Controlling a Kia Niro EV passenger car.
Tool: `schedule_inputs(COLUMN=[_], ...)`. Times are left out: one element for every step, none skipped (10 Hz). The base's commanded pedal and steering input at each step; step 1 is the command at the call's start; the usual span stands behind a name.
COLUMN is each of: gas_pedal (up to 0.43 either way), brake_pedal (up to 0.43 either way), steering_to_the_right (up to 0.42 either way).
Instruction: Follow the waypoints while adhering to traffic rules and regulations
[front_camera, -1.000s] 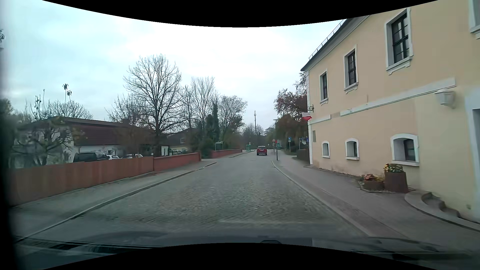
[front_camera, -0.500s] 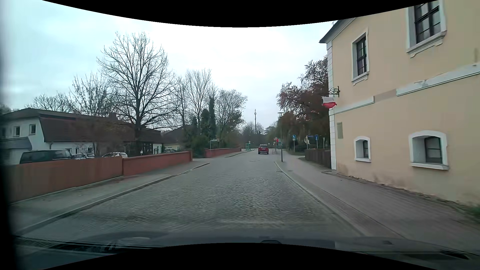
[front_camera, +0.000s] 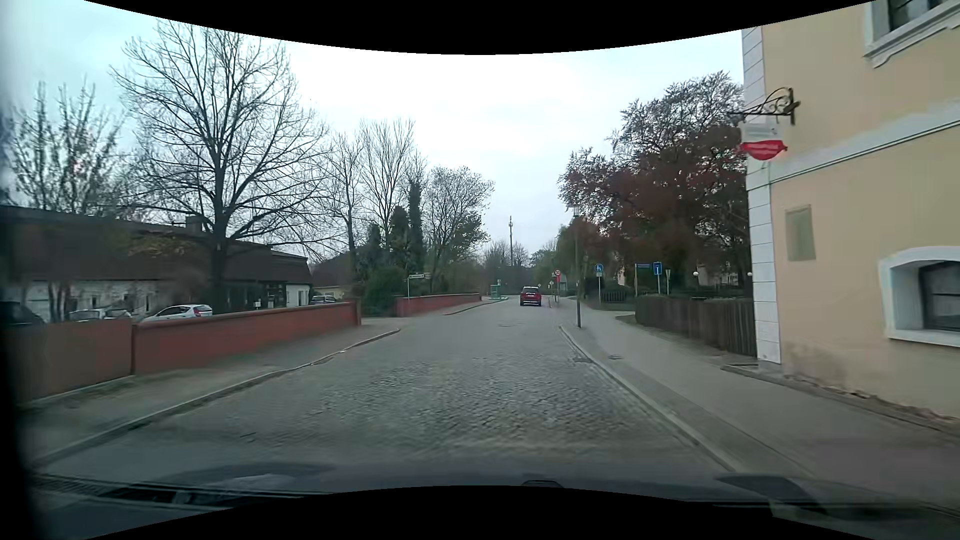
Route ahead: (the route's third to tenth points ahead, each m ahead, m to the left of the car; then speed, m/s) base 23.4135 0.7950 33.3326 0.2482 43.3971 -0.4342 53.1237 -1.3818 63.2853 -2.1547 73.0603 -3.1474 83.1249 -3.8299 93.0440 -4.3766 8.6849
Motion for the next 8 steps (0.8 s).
schedule_inputs(gas_pedal=[0.098, 0.098, 0.098, 0.098, 0.098, 0.098, 0.098, 0.098], brake_pedal=[0.0, 0.0, 0.0, 0.0, 0.0, 0.0, 0.0, 0.0], steering_to_the_right=[0.0, 0.001, 0.001, 0.001, 0.003, 0.004, 0.005, 0.006])
